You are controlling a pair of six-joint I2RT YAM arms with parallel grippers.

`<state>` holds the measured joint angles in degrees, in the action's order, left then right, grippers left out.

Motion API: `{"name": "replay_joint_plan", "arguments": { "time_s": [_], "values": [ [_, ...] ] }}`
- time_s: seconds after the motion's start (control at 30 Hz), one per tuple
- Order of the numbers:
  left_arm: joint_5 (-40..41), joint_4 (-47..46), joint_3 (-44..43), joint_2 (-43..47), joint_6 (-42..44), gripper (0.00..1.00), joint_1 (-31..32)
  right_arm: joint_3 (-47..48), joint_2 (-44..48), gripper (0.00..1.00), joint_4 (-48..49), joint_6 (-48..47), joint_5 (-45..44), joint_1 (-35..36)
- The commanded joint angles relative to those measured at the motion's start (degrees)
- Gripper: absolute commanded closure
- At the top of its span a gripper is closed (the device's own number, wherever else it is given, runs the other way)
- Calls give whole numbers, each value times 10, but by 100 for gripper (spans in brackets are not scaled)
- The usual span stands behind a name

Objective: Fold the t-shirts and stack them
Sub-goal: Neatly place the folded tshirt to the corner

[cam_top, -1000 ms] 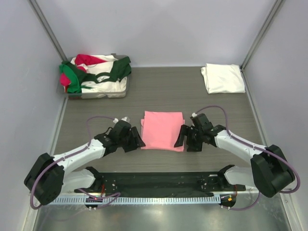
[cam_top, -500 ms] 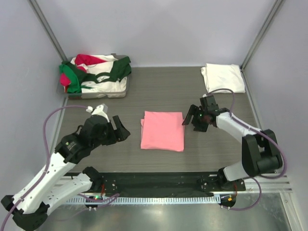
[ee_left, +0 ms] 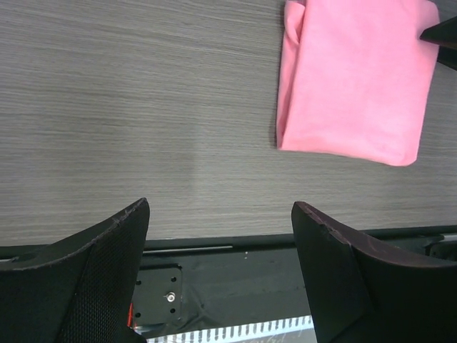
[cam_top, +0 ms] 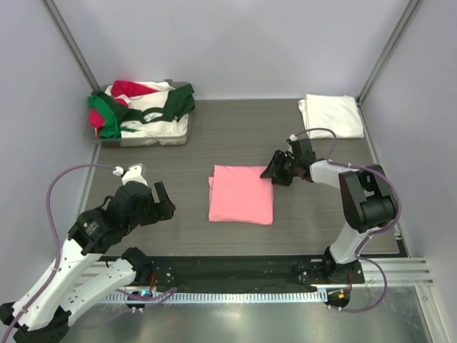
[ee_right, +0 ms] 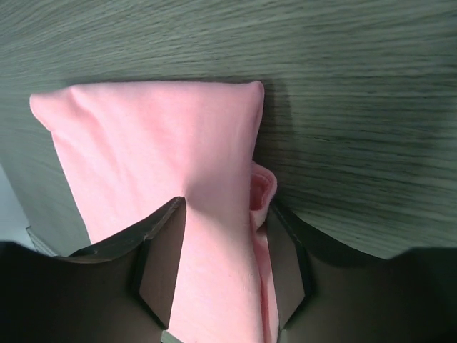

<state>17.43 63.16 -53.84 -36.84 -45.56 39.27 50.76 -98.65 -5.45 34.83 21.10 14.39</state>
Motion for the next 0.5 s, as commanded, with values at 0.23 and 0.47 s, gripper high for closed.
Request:
{"name": "replay_joint_plan", "arguments": {
  "time_s": [0.23,0.47],
  "values": [
    [32,-9,-7,-9,24,16,1,-77,-49,92,76,-2,40,9],
    [37,-36,-43,4,90,16,1,37,11,99,-74,-79,-37,6]
  ]
}}
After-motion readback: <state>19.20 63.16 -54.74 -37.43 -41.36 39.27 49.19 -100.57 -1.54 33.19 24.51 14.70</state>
